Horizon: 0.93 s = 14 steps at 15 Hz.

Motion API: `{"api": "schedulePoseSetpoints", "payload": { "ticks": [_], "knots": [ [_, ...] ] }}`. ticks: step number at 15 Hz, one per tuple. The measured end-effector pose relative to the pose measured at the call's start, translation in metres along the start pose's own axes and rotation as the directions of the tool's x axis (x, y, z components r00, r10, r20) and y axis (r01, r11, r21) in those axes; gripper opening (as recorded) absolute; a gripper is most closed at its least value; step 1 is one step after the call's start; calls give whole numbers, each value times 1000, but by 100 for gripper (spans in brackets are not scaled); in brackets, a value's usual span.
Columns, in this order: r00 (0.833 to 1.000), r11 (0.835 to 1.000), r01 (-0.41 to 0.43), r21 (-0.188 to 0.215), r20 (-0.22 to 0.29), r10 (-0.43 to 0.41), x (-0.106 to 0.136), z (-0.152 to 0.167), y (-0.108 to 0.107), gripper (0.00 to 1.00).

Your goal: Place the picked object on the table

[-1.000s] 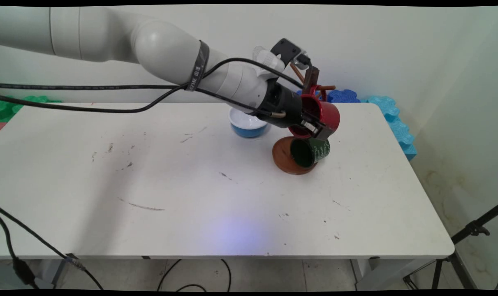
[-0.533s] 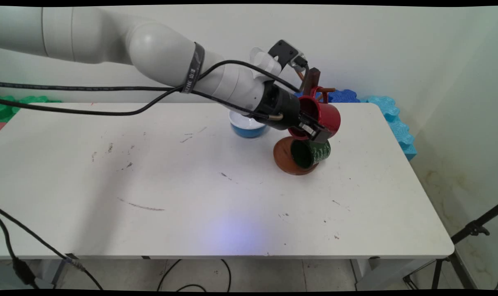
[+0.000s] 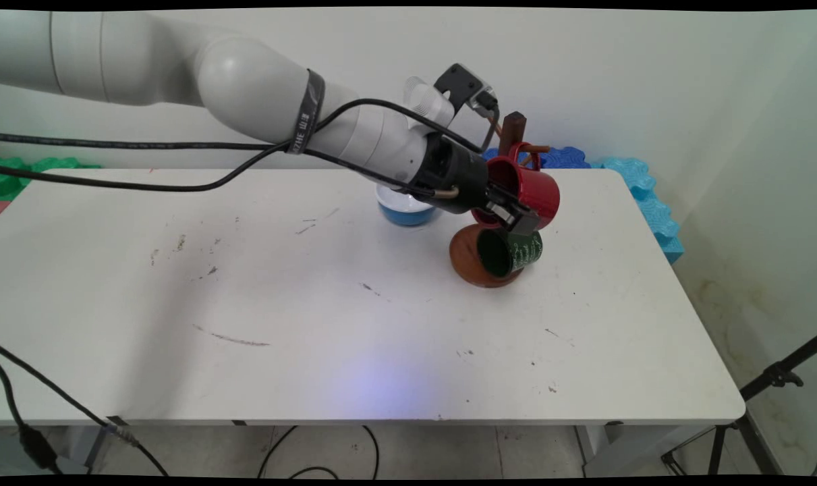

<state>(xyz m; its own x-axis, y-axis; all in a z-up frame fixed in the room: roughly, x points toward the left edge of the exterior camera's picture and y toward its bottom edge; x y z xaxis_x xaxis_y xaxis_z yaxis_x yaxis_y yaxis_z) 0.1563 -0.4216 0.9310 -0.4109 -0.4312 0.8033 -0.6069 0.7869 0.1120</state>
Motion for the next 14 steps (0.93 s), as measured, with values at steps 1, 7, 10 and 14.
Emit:
{"api": "schedulePoseSetpoints", "payload": {
  "ticks": [1,7,10,14],
  "knots": [
    [1000,1000,-2,1,-3,2,0,-1,0,0],
    [1000,1000,-10,2,-21,10,2,-7,-4,0],
    [999,1000,-14,-5,-35,14,4,-9,-5,0],
    [998,1000,-22,-19,-61,21,7,-15,-5,0]
  ]
}}
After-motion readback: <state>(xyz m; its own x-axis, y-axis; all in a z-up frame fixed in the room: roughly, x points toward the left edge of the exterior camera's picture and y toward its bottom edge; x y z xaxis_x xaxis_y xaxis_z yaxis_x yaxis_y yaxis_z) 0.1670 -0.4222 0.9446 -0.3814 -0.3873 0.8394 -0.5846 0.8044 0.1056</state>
